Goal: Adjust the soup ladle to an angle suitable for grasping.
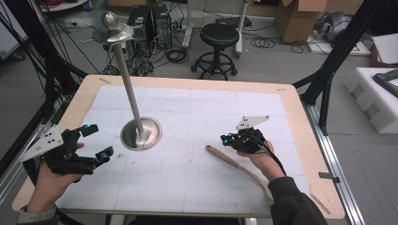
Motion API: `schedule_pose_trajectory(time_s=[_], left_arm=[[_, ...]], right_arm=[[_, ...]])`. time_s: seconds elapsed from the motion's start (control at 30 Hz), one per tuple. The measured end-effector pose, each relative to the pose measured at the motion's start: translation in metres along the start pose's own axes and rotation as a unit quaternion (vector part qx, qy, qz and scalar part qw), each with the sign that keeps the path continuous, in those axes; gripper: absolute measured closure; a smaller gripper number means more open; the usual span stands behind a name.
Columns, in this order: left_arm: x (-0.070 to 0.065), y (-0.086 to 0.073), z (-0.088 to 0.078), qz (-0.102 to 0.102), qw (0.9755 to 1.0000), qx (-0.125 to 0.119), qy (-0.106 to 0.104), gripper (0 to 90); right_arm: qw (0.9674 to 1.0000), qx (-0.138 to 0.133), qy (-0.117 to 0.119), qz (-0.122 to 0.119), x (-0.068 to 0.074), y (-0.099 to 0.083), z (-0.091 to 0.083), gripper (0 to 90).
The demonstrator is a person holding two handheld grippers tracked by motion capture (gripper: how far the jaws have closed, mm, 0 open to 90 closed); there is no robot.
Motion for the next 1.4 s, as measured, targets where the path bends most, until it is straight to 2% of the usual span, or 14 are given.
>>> schedule_pose_trajectory(time_s=[0.13,0.33,0.4,0.63,0.87,1.23,1.4], left_arm=[[0.0,0.0,0.0,0.001,1.0,0.002,0.0,3.4],[-0.001,-0.001,0.001,0.0,1.0,0.003,-0.002,3.4],[-0.001,-0.002,0.002,-0.001,1.0,0.004,-0.001,3.4],[-0.001,-0.002,0.002,0.0,1.0,0.004,-0.002,3.4],[-0.001,-0.002,0.002,-0.001,1.0,0.004,-0.002,3.4],[-0.001,-0.003,0.003,0.0,1.0,0.007,-0.002,3.4],[-0.001,-0.003,0.002,-0.001,1.0,0.006,-0.002,3.4]], right_arm=[[0.9998,0.02,0.002,-0.005,-0.001,-0.005,0.007,89.6],[0.9991,0.043,0.001,0.003,-0.004,-0.011,0.014,89.6],[0.9984,0.057,0.0,-0.002,-0.006,-0.015,0.019,89.6],[0.9965,0.083,-0.003,0.001,-0.007,-0.022,0.027,89.6],[0.9955,0.094,0.003,-0.004,-0.007,-0.025,0.031,89.6],[0.9943,0.107,-0.001,0.0,-0.009,-0.028,0.037,89.6],[0.9941,0.108,-0.001,-0.005,-0.009,-0.029,0.039,89.7]])
Point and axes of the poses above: each handheld gripper's, and its own axes: z roughly forward along the jaws, y roughly out of its top, x roughly to its left, the point moved 7 cm from there along z, roughly forward along the jaws, and after that the axes turned 10 degrees about z, right-handed, at the moved point
